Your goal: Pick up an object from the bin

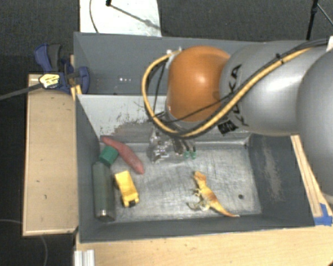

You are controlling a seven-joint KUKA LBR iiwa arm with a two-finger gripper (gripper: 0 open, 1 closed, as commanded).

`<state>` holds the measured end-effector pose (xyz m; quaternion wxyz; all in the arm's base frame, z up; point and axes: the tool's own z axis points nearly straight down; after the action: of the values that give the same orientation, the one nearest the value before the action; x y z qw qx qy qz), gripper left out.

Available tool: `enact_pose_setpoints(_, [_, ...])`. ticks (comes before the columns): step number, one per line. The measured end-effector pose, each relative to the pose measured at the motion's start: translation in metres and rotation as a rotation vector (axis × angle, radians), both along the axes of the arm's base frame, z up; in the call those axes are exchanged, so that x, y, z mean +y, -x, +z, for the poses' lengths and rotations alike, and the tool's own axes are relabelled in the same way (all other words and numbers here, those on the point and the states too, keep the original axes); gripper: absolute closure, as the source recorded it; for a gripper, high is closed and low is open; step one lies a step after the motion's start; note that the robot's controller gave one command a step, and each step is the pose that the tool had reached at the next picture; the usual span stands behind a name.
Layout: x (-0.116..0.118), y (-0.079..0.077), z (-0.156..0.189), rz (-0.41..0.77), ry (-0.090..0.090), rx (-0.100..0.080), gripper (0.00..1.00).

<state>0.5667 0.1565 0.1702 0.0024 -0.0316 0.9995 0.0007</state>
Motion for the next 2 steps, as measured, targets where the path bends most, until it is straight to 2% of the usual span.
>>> enact_pose_setpoints(1, [0.037, -0.008, -0.009, -0.09, -0.001, -0.003, 1.0])
enact_pose_setpoints(2, [0.047, -0.009, -0.013, -0.109, -0.001, 0.0, 1.0])
